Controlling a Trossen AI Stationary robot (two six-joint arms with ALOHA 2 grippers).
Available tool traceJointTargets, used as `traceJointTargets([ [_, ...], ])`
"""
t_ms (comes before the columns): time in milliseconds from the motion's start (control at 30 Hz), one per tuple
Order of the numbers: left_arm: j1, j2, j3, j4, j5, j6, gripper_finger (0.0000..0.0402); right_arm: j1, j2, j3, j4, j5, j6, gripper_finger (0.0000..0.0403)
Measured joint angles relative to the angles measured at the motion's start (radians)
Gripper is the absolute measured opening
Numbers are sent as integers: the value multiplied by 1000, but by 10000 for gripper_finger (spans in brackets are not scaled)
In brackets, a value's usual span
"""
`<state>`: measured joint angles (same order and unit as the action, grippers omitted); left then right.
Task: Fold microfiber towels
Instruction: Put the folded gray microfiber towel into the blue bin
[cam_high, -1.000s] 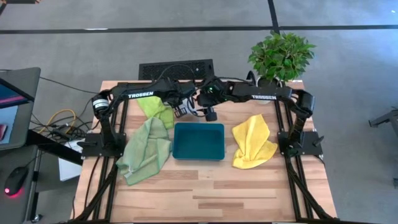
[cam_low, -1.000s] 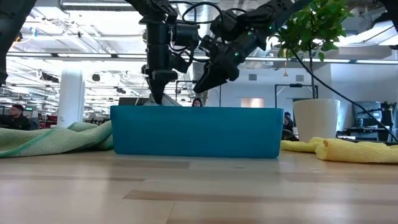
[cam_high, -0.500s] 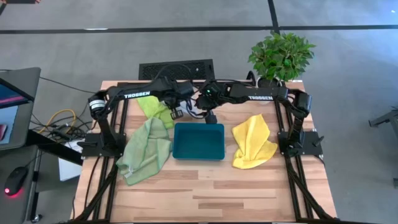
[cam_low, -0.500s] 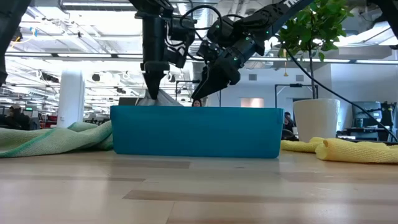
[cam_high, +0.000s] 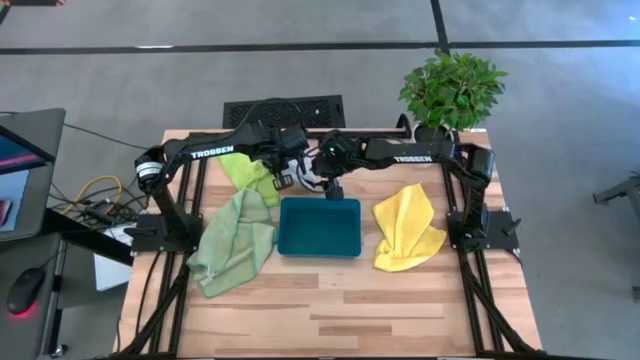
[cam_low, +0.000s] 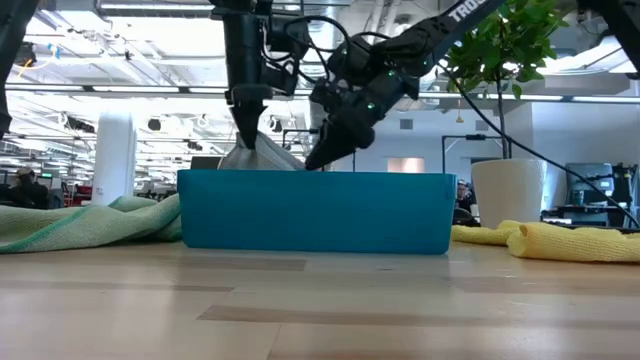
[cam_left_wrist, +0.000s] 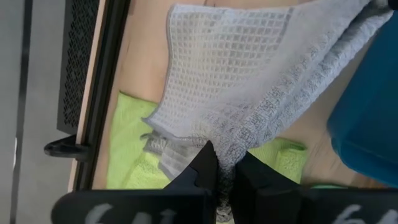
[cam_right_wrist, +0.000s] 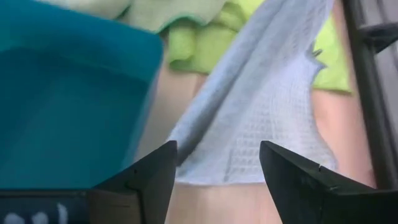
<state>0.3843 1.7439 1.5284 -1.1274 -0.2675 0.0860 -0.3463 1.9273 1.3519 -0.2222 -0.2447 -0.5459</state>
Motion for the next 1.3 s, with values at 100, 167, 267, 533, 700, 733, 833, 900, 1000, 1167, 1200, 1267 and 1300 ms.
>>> traceJointTargets([
  [100,0,0,0,1,-2,0,6,5,10,2,15,14,24,255],
  [167,3,0,0,5,-2,1,6,7,10,2,19,8,23,255],
  [267,12,0,0,7,-5,2,6,12,10,2,22,7,24,255],
  [533,31,0,0,24,-7,2,6,18,36,3,35,-13,42,255],
  [700,30,1,0,24,-6,2,6,26,63,2,44,73,50,255],
  [733,31,1,0,26,-6,2,6,26,74,1,44,97,49,255],
  [833,33,0,0,29,-4,2,6,32,92,0,49,142,43,255],
  [900,33,0,0,30,1,1,6,33,92,1,57,146,41,255],
  [1000,33,0,0,26,2,-1,6,34,92,1,55,148,41,253],
  [1167,33,0,0,23,2,-2,6,31,83,1,58,149,41,220],
  [1200,33,0,0,22,2,-4,6,30,83,1,56,149,41,207],
  [1267,33,0,1,22,3,-4,6,30,83,1,56,150,41,177],
  [1300,33,0,1,22,6,-4,6,30,83,1,57,149,41,158],
])
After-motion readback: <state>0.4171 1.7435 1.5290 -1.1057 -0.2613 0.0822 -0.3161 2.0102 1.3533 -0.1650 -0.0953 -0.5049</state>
